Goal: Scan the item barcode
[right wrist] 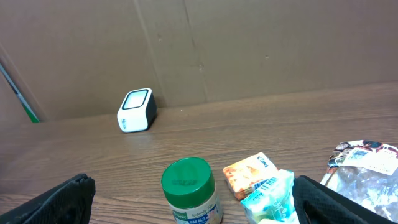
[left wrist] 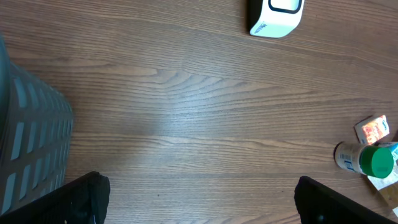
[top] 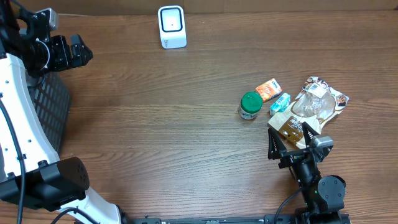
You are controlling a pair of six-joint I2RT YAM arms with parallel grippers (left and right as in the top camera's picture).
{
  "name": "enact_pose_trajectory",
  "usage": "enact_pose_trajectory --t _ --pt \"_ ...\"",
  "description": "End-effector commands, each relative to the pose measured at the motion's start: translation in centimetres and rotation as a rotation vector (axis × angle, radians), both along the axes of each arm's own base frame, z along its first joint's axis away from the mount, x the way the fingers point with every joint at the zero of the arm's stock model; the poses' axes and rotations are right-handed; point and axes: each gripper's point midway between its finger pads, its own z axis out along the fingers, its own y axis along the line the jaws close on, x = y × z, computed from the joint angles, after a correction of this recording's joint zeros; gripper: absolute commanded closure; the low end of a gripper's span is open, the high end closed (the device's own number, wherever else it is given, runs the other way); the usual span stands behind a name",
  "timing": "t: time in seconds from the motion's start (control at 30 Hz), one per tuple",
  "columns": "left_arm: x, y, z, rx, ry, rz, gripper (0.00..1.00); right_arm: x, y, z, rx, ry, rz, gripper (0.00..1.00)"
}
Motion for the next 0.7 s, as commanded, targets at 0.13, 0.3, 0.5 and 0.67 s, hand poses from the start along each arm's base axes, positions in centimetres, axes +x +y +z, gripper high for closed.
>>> enact_pose_trajectory --t 0.13,0.3,0.5,0.67 --pt "-2.5 -6.3 6.2 0.057 -0.169 -0.154 0.00 0.1 -0.3 -0.3 -0.003 -0.002 -0.014 0.00" --pt "-6.0 -10.8 6.5 0.048 -0.173 -0.264 0.00 0.1 -0.3 -0.3 -0.003 -0.002 -0.014 0.00" --pt "-9.2 -6.8 2.3 0.332 -0.141 -0.224 0.01 0.1 -0.3 -0.3 -0.003 -0.002 -0.013 0.00" --pt "-14.3 -6.1 0.5 0.379 -0.077 -0.199 0.00 0.1 -0.3 -0.3 -0.003 -0.002 -0.014 0.00"
